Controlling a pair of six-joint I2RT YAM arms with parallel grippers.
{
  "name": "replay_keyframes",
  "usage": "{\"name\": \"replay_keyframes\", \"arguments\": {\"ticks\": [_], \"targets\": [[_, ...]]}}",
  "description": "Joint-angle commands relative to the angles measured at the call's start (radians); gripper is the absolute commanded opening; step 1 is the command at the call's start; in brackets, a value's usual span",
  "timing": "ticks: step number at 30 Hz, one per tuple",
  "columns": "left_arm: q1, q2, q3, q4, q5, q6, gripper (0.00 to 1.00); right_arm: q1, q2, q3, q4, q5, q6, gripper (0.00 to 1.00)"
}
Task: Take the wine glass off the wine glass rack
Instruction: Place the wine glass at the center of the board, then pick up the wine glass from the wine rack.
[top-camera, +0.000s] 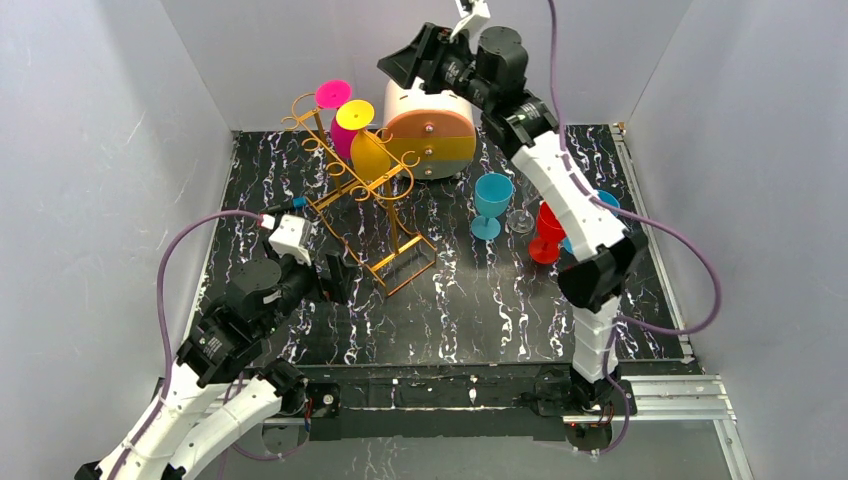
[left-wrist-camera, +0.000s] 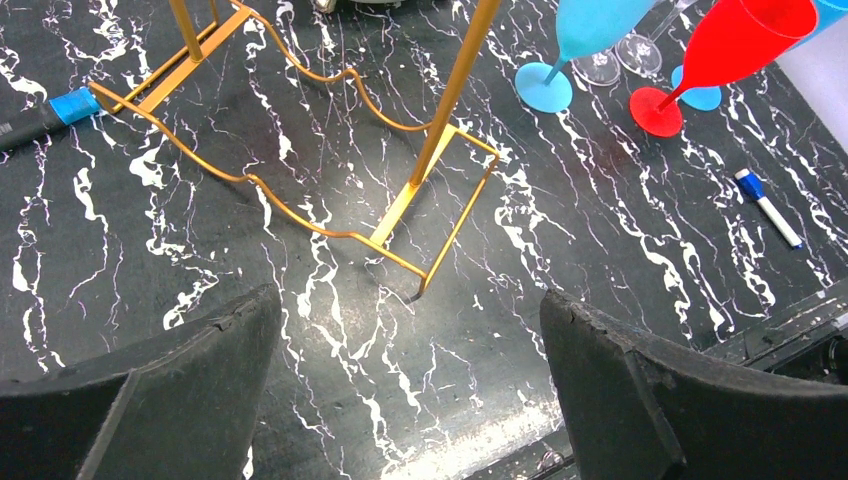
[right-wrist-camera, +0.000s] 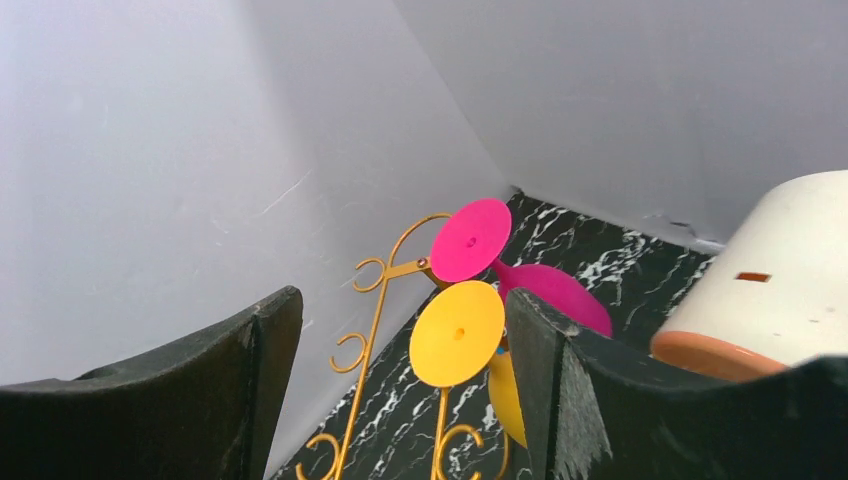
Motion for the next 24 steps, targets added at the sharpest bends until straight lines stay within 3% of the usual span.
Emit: {"name": "replay_keyframes", "arguments": {"ticks": [1,9,13,22,24], "targets": [[-0.001,-0.026,-0.006,0.013,-0.021,-0.021,0.98,-0.007,0.116,0.126,-0.019,-0.069,0.162,0.81],[-0.001,-0.009,-0.001,0.03,-0.006,0.031,0.98,-0.011,0.238,0.182,-0.019,-0.172,0.279,0.72],[-0.001,-0.006,-0.009,0.03,0.021,0.031,0.98,-0.011,0.276,0.172,-0.006,-0.246,0.302,0.61],[0.0,-0.005,-0.026,0.03,0.029,0.031,0.98,-0.01,0.275,0.142,0.028,-0.289,0.313,0.48],[-0.001,0.001,-0.028,0.03,0.038,0.033,0.98,-0.012,0.266,0.124,0.037,-0.29,0.313,0.4]]}}
